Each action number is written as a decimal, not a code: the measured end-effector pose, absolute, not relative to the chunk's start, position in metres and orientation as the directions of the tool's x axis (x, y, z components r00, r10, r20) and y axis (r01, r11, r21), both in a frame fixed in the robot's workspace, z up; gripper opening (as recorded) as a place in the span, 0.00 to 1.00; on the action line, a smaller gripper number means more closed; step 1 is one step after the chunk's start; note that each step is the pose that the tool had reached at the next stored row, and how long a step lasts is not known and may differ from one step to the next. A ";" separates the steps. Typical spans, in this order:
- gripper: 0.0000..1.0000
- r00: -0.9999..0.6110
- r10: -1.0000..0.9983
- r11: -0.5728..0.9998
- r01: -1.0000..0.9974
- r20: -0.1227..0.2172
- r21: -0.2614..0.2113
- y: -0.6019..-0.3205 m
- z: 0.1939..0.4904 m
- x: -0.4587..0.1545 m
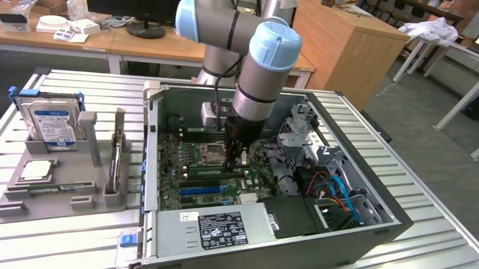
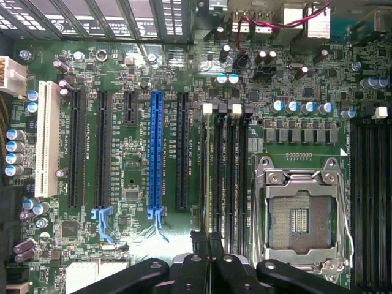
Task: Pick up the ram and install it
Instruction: 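Insert the ram into the slot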
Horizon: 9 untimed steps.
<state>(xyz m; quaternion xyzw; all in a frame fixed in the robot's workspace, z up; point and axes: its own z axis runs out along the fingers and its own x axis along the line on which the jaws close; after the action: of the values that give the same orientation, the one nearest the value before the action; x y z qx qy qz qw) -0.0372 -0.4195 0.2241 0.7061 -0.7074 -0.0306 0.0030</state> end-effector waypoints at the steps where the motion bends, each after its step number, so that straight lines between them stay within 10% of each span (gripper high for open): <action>1: 0.12 -0.003 -0.999 0.001 -0.999 -0.039 0.048 -0.419 0.224 -0.037; 9: 0.12 -0.003 -0.999 0.001 -0.999 -0.039 0.048 -0.419 0.222 -0.037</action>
<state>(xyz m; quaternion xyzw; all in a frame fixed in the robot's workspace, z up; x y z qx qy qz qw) -0.0372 -0.4195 0.2220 0.7061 -0.7074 -0.0306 0.0031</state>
